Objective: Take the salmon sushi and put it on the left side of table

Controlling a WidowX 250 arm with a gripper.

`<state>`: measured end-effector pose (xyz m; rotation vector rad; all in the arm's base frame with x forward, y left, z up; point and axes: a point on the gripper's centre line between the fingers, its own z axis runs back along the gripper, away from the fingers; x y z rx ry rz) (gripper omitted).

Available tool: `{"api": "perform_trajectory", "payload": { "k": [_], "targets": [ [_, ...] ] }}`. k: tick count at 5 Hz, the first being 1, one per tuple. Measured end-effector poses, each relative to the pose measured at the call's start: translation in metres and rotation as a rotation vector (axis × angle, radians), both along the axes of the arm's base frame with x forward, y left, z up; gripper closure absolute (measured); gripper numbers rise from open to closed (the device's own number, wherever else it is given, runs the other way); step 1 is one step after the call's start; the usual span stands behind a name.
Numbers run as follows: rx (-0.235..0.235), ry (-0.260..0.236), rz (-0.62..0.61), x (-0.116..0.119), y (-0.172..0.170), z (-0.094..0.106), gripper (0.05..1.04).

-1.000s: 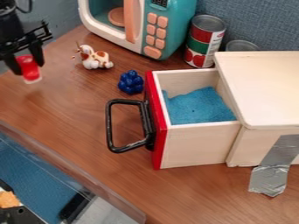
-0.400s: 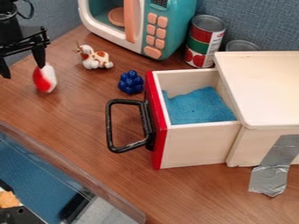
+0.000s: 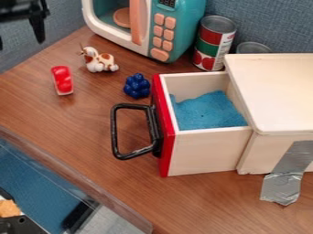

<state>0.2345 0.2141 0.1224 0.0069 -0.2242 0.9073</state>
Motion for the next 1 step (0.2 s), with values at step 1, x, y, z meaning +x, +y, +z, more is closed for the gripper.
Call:
{"api": "perform_trajectory", "payload": {
  "k": [1],
  "targets": [
    [-0.013,0.089,-0.083,-0.0181,0.0042,0.0221,0.083]
  ]
}}
